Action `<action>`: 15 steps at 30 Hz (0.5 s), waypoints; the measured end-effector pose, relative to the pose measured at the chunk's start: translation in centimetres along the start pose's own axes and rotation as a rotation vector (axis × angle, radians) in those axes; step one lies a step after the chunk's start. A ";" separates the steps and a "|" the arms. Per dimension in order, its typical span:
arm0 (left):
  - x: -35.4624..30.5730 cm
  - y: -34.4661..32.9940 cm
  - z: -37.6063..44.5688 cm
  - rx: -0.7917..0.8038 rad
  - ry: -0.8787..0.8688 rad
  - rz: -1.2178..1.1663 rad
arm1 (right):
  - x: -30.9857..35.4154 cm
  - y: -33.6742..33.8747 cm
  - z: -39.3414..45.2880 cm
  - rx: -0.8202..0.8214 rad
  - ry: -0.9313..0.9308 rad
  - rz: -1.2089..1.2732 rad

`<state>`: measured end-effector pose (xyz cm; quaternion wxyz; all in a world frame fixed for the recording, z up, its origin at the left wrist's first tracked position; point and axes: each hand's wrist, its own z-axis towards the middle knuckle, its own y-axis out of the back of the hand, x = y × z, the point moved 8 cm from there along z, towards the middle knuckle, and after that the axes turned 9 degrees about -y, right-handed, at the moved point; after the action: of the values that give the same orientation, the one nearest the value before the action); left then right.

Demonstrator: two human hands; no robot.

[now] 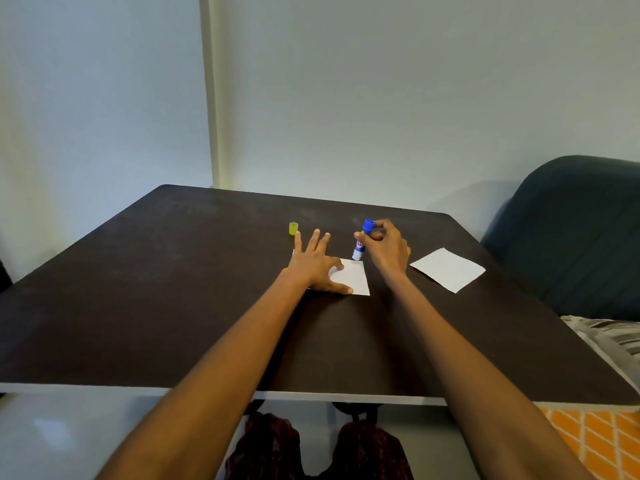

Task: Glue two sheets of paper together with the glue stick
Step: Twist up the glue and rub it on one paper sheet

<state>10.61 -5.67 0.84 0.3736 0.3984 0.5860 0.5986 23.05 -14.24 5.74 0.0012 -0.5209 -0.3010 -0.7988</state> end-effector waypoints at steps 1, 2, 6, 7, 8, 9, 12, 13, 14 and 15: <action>0.2 -0.2 0.0 -0.008 0.008 -0.019 | 0.2 -0.3 0.1 -0.006 0.017 -0.029; 0.3 -0.3 0.0 -0.012 0.014 -0.043 | 0.3 -0.6 0.3 -0.011 0.032 -0.057; 0.5 -0.8 0.0 -0.024 0.026 -0.109 | 0.1 -1.2 0.6 -0.019 0.055 -0.116; 0.5 -0.8 0.0 -0.023 0.026 -0.113 | 0.0 -1.3 0.7 -0.020 0.058 -0.126; 0.4 -0.7 -0.1 -0.020 0.025 -0.115 | -0.1 -1.3 0.6 -0.023 0.060 -0.131; 0.4 -0.7 -0.1 -0.016 0.023 -0.115 | -0.2 -1.3 0.6 -0.029 0.061 -0.132; 0.4 -0.4 0.1 0.006 0.025 -0.110 | -0.2 -1.1 0.6 -0.045 0.065 -0.128; 0.4 -0.2 0.2 0.013 0.032 -0.113 | -0.1 -1.1 0.6 -0.049 0.067 -0.126; 0.5 0.0 0.3 0.016 0.038 -0.113 | -0.1 -1.0 0.6 -0.054 0.069 -0.125; 0.5 0.1 0.5 0.016 0.041 -0.103 | 0.0 -0.9 0.6 -0.060 0.070 -0.123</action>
<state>10.84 -5.03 0.98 0.3888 0.3584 0.6179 0.5820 23.28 -13.21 5.48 -0.0531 -0.4732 -0.3081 -0.8237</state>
